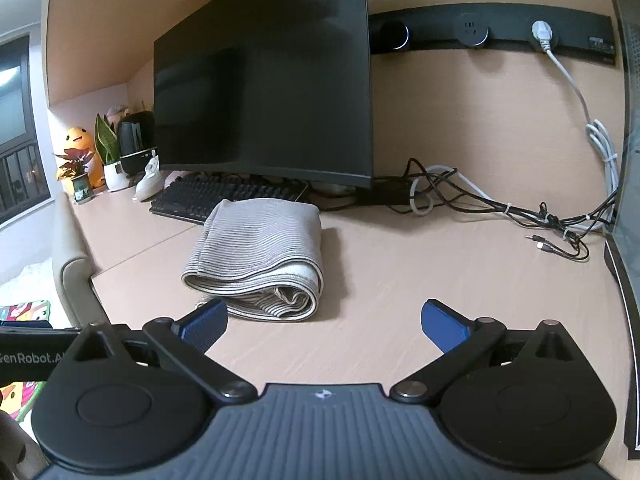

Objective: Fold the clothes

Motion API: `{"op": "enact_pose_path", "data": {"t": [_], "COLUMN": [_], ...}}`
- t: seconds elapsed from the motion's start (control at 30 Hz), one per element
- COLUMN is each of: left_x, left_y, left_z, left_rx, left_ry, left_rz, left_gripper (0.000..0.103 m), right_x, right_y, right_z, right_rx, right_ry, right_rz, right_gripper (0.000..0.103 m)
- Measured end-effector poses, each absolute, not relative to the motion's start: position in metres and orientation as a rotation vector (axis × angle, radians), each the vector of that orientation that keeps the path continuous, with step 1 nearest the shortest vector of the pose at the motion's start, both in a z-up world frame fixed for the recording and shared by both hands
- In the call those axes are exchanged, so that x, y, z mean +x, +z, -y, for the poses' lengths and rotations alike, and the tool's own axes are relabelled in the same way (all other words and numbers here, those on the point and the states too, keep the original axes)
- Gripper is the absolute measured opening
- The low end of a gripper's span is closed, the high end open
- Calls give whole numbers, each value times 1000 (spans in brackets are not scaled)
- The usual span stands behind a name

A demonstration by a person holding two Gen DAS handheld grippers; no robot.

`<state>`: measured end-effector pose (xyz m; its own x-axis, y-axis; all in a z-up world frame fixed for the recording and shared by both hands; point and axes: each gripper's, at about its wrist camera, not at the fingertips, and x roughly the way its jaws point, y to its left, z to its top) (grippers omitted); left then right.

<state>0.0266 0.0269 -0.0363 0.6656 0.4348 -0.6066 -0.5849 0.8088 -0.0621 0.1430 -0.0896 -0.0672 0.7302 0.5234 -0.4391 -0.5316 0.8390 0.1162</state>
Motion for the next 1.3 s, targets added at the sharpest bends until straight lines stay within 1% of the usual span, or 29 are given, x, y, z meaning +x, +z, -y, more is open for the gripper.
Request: {"op": "enact_pose_path", "data": {"t": [1.3], "left_x": [21], "left_y": [-36], "left_z": [-23], "left_rx": [-234], "left_ry": [612], "left_rz": [-619], "left_gripper": [103], "right_x": [140], "right_y": [-69], "right_z": [87], "right_rx": [-10], "right_ry": [597], "right_rz": [-497], "right_gripper": [103]}}
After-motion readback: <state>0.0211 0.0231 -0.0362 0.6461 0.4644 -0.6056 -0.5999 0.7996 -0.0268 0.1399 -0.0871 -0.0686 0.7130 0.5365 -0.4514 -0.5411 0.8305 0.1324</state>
